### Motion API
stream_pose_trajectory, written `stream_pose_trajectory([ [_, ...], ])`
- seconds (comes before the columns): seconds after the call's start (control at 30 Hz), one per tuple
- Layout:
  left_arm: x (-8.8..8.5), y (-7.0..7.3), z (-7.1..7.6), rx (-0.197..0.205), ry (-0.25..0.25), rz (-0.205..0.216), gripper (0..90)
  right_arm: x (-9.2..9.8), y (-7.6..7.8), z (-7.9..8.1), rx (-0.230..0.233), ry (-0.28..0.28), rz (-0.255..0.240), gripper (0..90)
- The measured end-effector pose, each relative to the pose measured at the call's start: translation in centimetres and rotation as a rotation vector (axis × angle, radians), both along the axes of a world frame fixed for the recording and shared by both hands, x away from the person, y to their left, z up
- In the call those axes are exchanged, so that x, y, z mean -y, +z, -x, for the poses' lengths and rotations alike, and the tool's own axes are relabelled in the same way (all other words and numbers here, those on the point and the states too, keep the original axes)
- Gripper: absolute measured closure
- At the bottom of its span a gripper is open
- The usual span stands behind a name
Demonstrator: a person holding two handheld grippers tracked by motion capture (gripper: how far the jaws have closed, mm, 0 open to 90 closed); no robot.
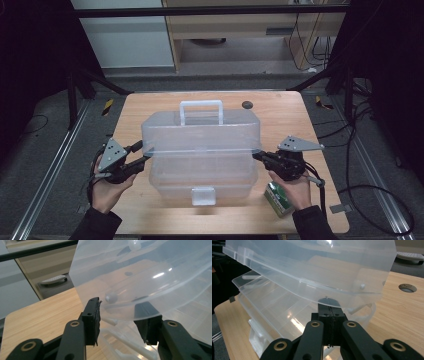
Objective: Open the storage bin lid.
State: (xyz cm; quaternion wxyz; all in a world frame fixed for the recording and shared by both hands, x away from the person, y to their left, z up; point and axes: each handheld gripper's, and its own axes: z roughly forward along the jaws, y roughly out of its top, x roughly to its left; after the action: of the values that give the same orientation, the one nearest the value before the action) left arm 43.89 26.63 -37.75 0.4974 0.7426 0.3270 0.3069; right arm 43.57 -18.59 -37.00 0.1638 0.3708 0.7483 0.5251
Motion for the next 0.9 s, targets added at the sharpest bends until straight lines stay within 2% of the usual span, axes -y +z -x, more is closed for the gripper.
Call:
stream_pose_trajectory([
  [0.23, 0.0, 0.1, 0.0, 0.011, 0.006, 0.001, 59.8, 0.0, 0.0, 0.0, -0.002, 0.002, 0.002, 90.0],
  [0.33, 0.1, 0.2, 0.0, 0.028, 0.008, -0.015, 60.9, -0.1, 0.0, 0.0, -0.001, 0.002, 0.006, 90.0],
  [0.53, 0.0, 0.3, 0.1, 0.014, 0.015, -0.016, 61.9, 0.2, -0.1, 0.3, -0.002, -0.017, 0.038, 87.4],
  [0.73, 0.0, 0.4, 0.0, 0.009, 0.016, -0.011, 62.0, 0.9, -1.4, 0.4, -0.058, -0.057, 0.104, 84.3],
  [0.9, 0.0, 0.4, 0.0, 0.009, 0.017, -0.013, 62.2, 1.1, -2.6, 0.1, -0.109, -0.063, 0.13, 80.9],
])
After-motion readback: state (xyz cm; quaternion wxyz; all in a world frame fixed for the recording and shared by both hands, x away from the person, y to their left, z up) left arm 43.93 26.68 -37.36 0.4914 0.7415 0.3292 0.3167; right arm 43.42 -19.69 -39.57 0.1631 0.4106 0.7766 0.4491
